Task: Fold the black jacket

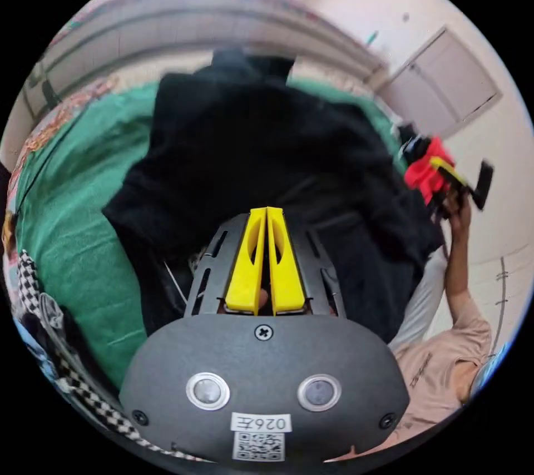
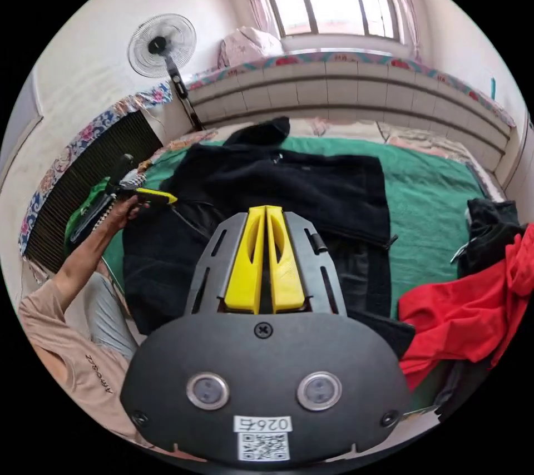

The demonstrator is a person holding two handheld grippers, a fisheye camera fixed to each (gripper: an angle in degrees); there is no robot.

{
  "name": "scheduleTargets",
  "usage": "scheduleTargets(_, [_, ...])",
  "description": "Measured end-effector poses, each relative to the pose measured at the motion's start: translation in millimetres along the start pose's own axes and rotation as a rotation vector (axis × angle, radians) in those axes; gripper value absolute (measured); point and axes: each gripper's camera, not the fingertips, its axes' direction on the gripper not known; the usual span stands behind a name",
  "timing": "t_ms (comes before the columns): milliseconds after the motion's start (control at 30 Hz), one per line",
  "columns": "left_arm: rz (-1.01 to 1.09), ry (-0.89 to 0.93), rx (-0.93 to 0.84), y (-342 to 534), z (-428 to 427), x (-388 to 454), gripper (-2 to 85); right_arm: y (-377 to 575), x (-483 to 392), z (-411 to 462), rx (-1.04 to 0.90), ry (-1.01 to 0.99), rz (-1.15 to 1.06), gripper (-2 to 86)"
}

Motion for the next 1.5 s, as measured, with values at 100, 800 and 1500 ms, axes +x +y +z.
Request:
scheduleTargets(100, [0.026,0.009,0.118,47,-8,-7,-0.9,-3,23,67,-0.363,-0.080,-0.009,-0.9])
scheduleTargets(800, [-0.485,0.285,0.432,144,-4,-188,11.5,-94,262,-81,-0.079,-0.417,0.606,4.6])
scheduleTargets(1500, [-0.446,0.343,0.496,163,24,-235,11.0,-168,298,-206,0.049,-0.511,0.629,6.0])
